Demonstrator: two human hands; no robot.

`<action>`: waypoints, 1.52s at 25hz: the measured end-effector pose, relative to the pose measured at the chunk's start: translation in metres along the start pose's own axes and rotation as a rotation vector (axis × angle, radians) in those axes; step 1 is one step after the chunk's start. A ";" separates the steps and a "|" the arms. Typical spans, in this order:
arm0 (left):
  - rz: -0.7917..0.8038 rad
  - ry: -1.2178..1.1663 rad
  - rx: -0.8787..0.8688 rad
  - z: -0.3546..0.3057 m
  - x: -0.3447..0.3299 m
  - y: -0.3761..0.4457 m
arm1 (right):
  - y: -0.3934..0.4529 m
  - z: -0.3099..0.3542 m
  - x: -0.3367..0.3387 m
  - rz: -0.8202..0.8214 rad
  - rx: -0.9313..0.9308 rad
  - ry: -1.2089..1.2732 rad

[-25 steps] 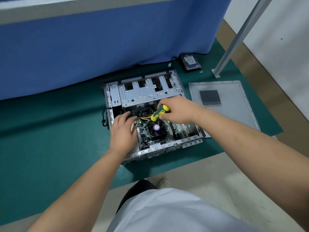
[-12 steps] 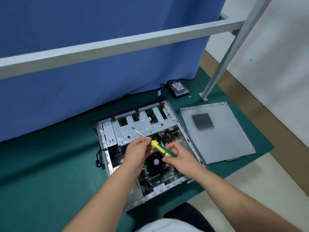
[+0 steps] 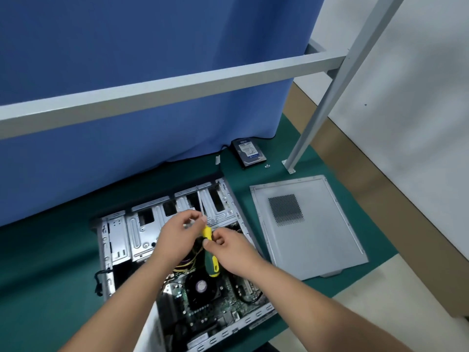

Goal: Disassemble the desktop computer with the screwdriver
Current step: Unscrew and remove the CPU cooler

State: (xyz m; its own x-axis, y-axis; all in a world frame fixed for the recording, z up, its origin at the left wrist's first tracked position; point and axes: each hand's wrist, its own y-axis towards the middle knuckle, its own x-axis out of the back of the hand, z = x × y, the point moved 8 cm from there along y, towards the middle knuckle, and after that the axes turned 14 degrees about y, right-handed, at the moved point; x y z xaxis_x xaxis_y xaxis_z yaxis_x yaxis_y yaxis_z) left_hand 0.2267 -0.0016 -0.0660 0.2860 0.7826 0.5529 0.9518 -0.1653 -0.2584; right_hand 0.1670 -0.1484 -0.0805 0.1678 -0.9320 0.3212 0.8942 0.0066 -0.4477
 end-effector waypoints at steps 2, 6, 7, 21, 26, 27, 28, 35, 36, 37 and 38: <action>-0.068 0.098 -0.028 0.005 0.003 0.013 | 0.013 0.008 0.021 0.031 0.006 0.046; -0.025 0.695 0.014 0.040 -0.002 0.036 | 0.049 0.013 0.098 -0.079 0.046 0.133; 0.029 0.781 0.023 0.050 -0.008 0.036 | 0.058 0.006 0.119 -0.152 0.043 0.138; 0.014 0.930 0.055 0.071 -0.022 0.031 | 0.134 -0.119 0.109 -0.081 -0.399 -0.401; 0.019 0.927 0.047 0.072 -0.023 0.032 | 0.133 -0.122 0.108 -0.105 -0.413 -0.478; 0.021 0.925 0.044 0.073 -0.023 0.033 | 0.132 -0.122 0.107 -0.103 -0.412 -0.489; 0.025 0.922 0.040 0.074 -0.024 0.033 | 0.130 -0.121 0.107 -0.098 -0.413 -0.494; 0.088 0.693 -0.087 0.063 -0.016 0.022 | 0.100 -0.073 0.125 -0.216 -0.201 -0.255; 0.047 0.639 -0.145 0.058 -0.010 0.012 | 0.088 -0.055 0.125 -0.258 -0.080 -0.213; -0.004 0.611 -0.205 0.053 -0.005 -0.002 | 0.072 -0.035 0.121 -0.287 0.060 -0.189; -0.055 0.605 -0.261 0.051 -0.001 -0.022 | 0.052 -0.018 0.112 -0.288 0.198 -0.196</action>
State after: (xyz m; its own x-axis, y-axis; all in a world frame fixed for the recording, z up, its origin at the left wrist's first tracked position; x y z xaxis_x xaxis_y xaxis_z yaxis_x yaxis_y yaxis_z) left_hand 0.2001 0.0320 -0.1010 0.1756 0.3315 0.9270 0.9406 -0.3345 -0.0586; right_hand 0.2251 -0.2589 -0.0830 -0.0426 -0.8195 0.5715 0.9757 -0.1573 -0.1527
